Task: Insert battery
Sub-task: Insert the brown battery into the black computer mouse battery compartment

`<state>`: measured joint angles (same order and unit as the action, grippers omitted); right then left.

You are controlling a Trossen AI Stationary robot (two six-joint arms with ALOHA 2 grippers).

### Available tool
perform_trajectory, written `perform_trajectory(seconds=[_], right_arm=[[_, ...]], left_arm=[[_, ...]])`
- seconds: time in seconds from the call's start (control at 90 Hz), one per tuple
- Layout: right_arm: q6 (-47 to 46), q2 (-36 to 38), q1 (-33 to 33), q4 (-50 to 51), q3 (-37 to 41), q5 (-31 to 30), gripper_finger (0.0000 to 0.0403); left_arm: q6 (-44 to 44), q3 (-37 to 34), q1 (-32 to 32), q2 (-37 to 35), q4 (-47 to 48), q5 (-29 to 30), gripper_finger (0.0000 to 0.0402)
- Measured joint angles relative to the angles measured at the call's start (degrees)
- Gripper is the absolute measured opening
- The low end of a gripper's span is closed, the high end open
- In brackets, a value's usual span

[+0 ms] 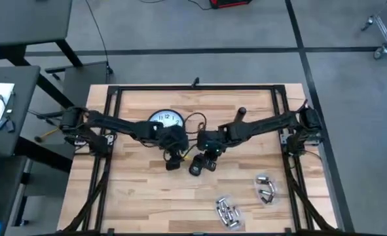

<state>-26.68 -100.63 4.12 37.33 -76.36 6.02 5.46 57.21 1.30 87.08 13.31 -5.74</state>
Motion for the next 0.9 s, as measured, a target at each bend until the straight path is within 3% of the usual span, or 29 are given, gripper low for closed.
perform_trajectory(seconds=[0.144, 0.367, 0.589, 0.9], right_arm=[[-0.3, 5.7, 0.0, -1.4, 0.0, 0.0, 0.0012], [-3.7, 12.9, -0.1, -14.4, -0.1, 1.1, 0.0012], [-8.1, 10.4, 0.7, -23.8, -0.1, 10.3, 0.0012], [-11.2, 10.3, 1.7, -28.5, 0.0, 10.4, 0.0012]], left_arm=[[-5.2, 0.0, 0.1, -9.0, -0.5, 0.0, 0.0217], [-23.9, 0.0, 2.7, -19.1, -7.4, 0.0, 0.0217], [-34.0, 0.0, 6.2, -19.4, -14.1, -0.1, 0.0217], [-33.2, 0.1, 7.0, -15.6, -14.6, -2.6, 0.0216]])
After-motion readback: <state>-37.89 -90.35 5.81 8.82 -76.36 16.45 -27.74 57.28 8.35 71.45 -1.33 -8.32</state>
